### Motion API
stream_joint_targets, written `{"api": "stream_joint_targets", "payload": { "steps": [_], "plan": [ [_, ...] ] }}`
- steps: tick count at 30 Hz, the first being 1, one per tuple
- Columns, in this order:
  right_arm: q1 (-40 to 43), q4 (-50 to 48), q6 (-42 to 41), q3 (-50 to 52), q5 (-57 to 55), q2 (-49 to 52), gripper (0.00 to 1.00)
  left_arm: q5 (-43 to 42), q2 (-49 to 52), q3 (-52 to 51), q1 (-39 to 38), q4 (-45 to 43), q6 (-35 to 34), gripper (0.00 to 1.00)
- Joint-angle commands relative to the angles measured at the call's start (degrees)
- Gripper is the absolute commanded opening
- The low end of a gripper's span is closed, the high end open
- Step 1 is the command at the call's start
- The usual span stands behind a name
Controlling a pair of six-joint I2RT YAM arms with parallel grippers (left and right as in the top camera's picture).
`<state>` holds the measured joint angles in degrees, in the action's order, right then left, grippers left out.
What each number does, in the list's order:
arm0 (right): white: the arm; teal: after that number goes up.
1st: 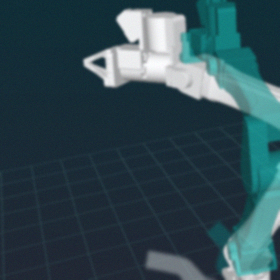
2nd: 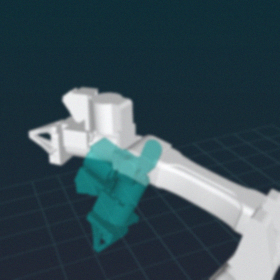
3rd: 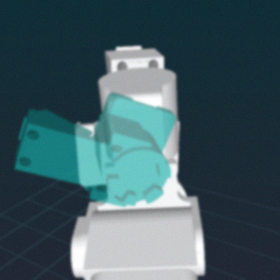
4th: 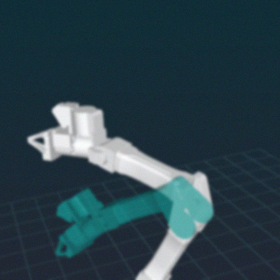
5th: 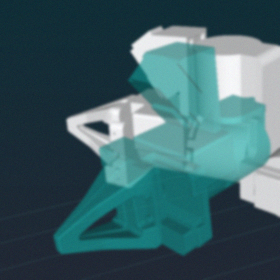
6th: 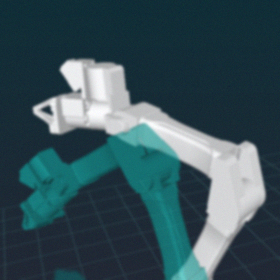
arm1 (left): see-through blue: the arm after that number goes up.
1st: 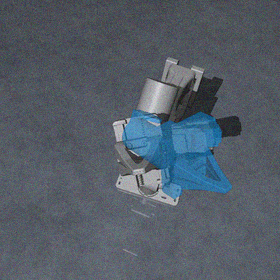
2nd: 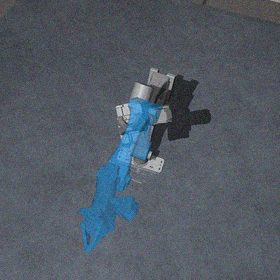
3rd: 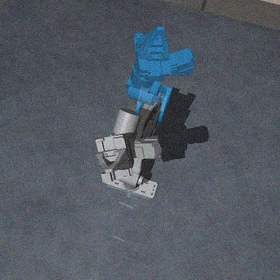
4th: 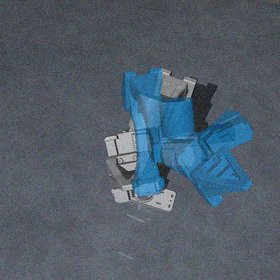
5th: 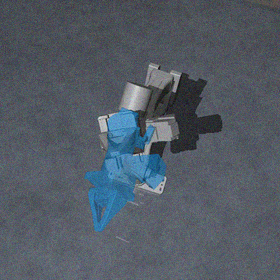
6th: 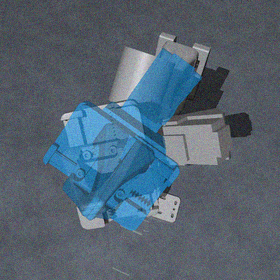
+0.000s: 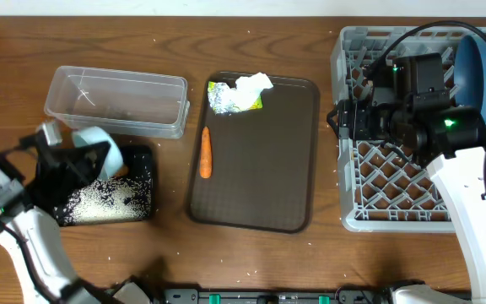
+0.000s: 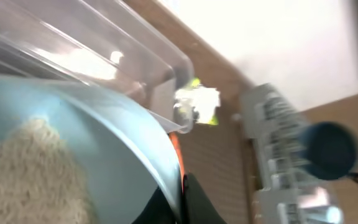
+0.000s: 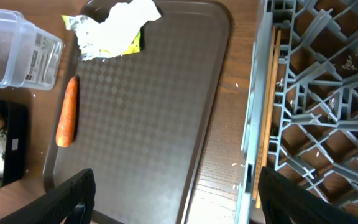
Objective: Sort waste into correct bins and load items into the dishwasher rack
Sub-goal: 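Tip the bowl with the left gripper to pour rice onto the black tray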
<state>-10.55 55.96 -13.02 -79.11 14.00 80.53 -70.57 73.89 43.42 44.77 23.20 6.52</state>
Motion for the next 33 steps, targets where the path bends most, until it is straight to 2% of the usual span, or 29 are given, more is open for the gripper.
{"api": "stream_joint_targets", "payload": {
  "steps": [1,10,15,17,18,20,22,24,26,29,30,31,33],
  "plan": [
    [-0.57,0.11,-0.48,-0.66,0.39,0.37,0.79,-18.58,2.78,-4.94,4.22,-4.72,1.64,0.06],
    [-0.57,0.15,-0.46,-0.66,0.39,0.37,0.79,-19.50,5.07,-8.96,14.25,-5.68,1.81,0.06],
    [-0.37,0.04,-0.42,-0.66,-0.15,0.37,0.80,-19.50,5.07,-8.96,14.69,-5.88,1.95,0.06],
    [-0.35,0.24,0.07,-0.66,-0.72,0.37,0.80,-18.03,5.11,-9.18,14.69,-5.97,6.58,0.06],
    [-0.35,0.22,0.46,-0.66,-0.70,0.37,0.80,-15.87,5.18,-9.25,14.69,-5.97,6.34,0.06],
    [-0.35,0.17,0.46,-0.66,-0.96,0.37,0.80,-19.58,5.20,-9.25,14.69,-5.90,3.67,0.06],
    [-0.35,0.17,0.42,-0.66,-1.11,0.37,0.80,-18.53,5.05,-9.42,14.51,-5.35,7.02,0.07],
    [-0.35,0.15,0.37,-0.66,-1.09,0.37,0.80,-18.93,5.11,-9.42,15.04,-5.66,5.44,0.07],
    [-0.35,0.17,0.37,-0.66,-1.11,0.37,0.80,-18.45,5.09,-9.44,15.21,-6.14,8.35,0.06],
    [-0.35,0.15,0.37,-0.66,-1.11,0.37,0.80,-19.52,5.05,-9.40,15.43,-6.27,3.63,0.06],
    [-0.35,0.15,0.35,-0.66,-1.09,0.37,0.80,-19.15,4.98,-9.46,15.28,-6.38,7.34,0.06],
    [-0.35,0.15,0.35,-0.66,-1.09,0.37,0.80,-18.95,4.98,-9.46,15.28,-5.81,8.02,0.06],
    [-0.35,0.17,0.17,-0.66,-1.09,0.37,0.80,-19.50,4.96,-9.33,15.47,-6.12,4.59,0.06]
  ]
}}
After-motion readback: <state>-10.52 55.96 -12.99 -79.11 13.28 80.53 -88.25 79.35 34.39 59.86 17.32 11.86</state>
